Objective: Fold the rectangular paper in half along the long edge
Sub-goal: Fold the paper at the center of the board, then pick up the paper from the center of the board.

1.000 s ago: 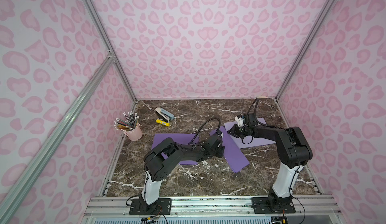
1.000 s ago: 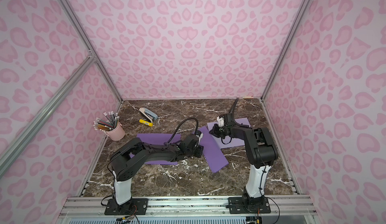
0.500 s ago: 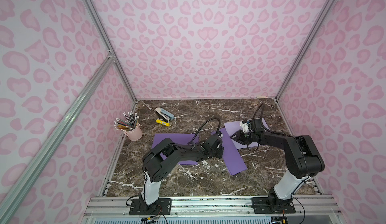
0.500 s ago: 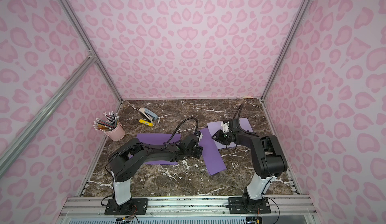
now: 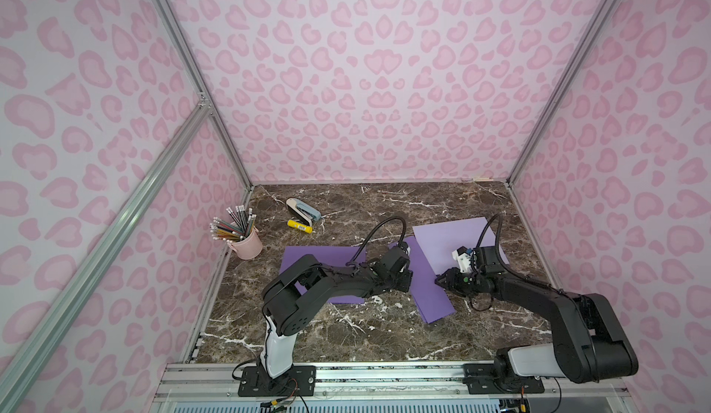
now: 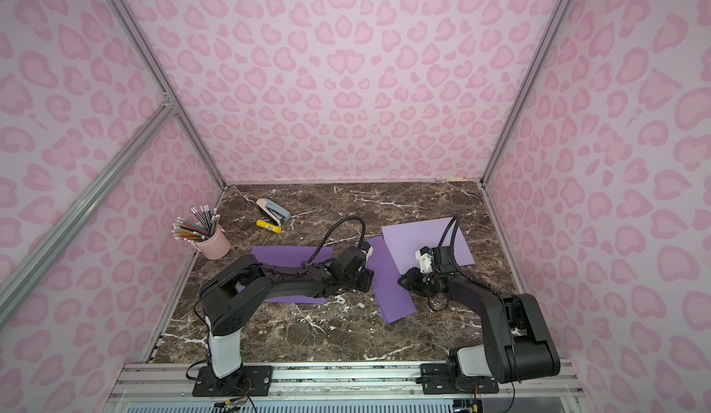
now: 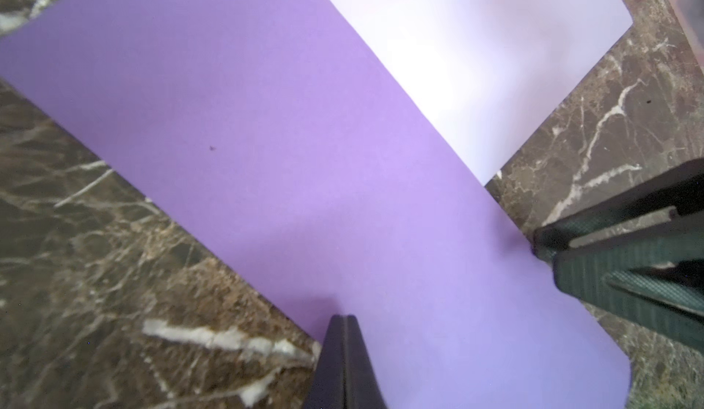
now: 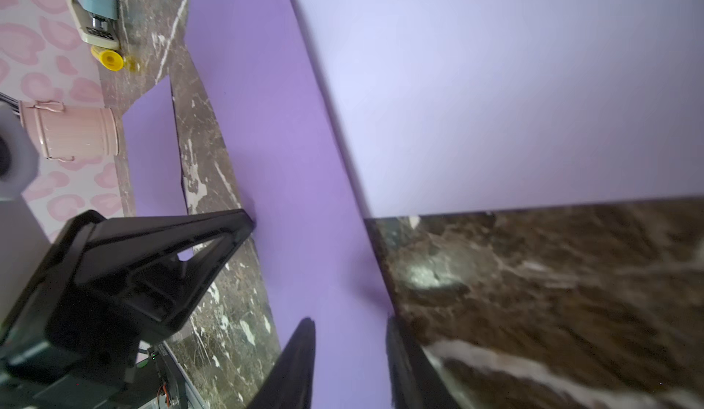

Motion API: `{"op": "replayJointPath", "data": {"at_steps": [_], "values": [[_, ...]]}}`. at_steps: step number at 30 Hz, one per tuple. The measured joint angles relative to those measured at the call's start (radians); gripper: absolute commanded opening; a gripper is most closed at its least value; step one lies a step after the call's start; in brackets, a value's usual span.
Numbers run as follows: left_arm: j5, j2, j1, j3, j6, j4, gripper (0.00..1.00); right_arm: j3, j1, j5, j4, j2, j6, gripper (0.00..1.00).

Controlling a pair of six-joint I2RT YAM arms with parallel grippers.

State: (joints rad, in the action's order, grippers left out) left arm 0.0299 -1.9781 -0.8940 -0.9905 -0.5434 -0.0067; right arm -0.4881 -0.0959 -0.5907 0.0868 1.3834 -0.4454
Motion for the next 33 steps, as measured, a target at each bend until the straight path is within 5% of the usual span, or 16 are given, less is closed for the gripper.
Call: {"op": "replayJointPath", "data": {"at_steps": [14,25,33], "values": [[0.000,-0.016,-0.002,-0.008,0.000,0.015,0.04,0.030,0.024,0.077,0.029,-0.066,0.015,0.35],[0.003,-0.018,-0.004,-0.004,-0.008,0.026,0.04,0.101,0.021,-0.068,-0.123,-0.030,-0.003,0.34],[0.003,-0.023,-0.008,-0.008,-0.008,0.040,0.04,0.103,0.019,-0.067,-0.104,-0.051,-0.050,0.00]]}}
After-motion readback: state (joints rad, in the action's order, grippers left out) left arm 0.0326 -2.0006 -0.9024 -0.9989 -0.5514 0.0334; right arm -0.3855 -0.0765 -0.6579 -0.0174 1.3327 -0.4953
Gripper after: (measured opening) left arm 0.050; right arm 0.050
